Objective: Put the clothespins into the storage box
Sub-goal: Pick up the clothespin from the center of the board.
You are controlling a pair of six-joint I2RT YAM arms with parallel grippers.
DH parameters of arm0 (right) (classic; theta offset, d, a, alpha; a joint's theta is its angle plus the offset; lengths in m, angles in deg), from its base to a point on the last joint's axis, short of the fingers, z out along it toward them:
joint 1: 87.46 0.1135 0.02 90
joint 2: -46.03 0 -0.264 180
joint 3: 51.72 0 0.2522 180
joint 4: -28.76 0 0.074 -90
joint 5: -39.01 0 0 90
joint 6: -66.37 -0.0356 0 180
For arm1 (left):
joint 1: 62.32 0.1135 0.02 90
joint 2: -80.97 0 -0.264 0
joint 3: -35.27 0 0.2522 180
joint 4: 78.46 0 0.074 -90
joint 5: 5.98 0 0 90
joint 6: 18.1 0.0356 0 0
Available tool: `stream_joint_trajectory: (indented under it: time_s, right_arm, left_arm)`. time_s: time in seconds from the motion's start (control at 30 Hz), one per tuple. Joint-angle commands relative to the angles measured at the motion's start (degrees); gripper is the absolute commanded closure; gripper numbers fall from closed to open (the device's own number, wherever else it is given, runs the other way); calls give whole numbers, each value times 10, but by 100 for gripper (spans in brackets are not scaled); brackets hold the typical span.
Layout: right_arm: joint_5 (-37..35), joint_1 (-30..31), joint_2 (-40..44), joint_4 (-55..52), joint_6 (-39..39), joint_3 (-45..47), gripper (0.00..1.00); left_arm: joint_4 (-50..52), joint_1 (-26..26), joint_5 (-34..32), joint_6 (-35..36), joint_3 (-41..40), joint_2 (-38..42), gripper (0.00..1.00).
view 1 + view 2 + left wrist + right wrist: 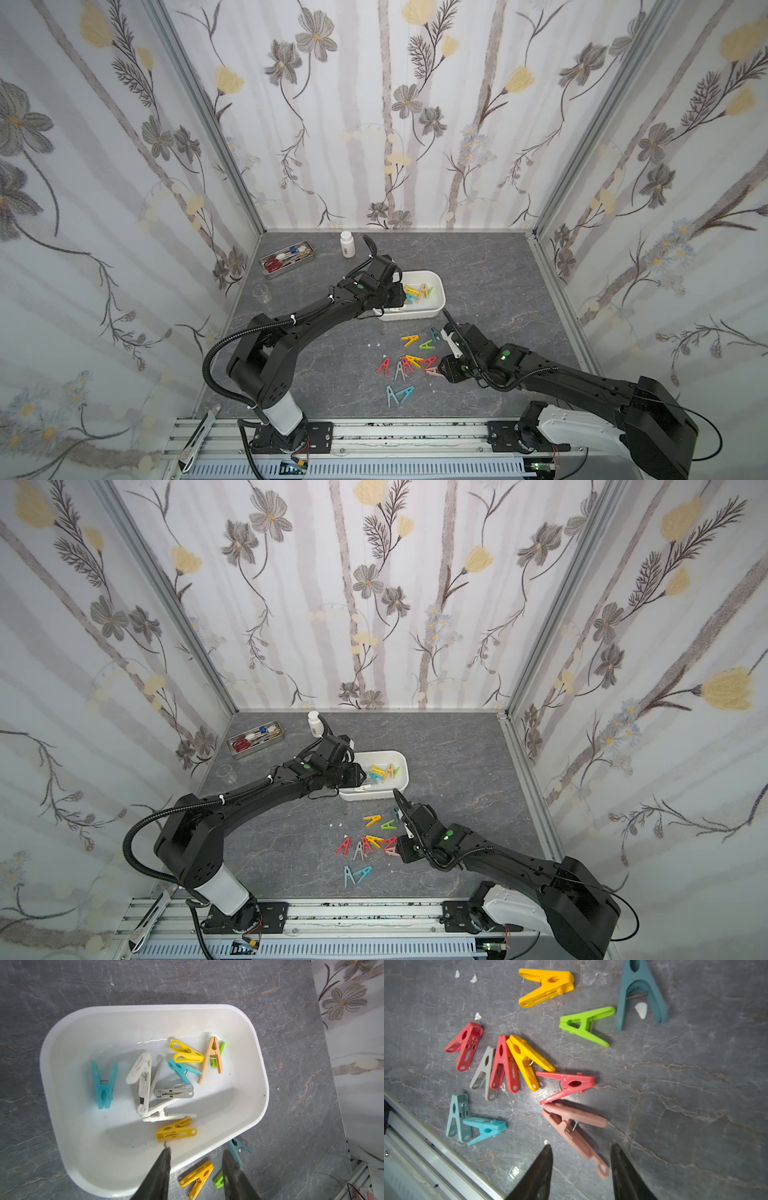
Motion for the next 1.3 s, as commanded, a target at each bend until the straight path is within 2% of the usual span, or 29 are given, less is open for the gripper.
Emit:
stream_joint_trajectory:
  time_s: [0.0,0.2,0.47,0.9,1.07,1.27]
  right_arm:
    - [8,9,2,19,-4,6,50]
    - [15,31,-31,42,0,7,50]
    - [-15,55,-85,31,3,-11,58]
    - [-18,61,-96,34,-12,-2,90]
    - [25,64,-63,44,-19,14,98]
    - [64,63,-21,8,-27,0,100]
  left_arm:
    - [-20,1,-13,-3,-5,9,59]
    - [-20,1,-5,-3,-6,10,59]
    - [-19,2,-6,-2,-14,18,59]
    - [-11,4,-9,2,-24,27,59]
    - [-2,6,-20,5,-42,48,59]
    - [-20,15,-20,-10,-61,70,59]
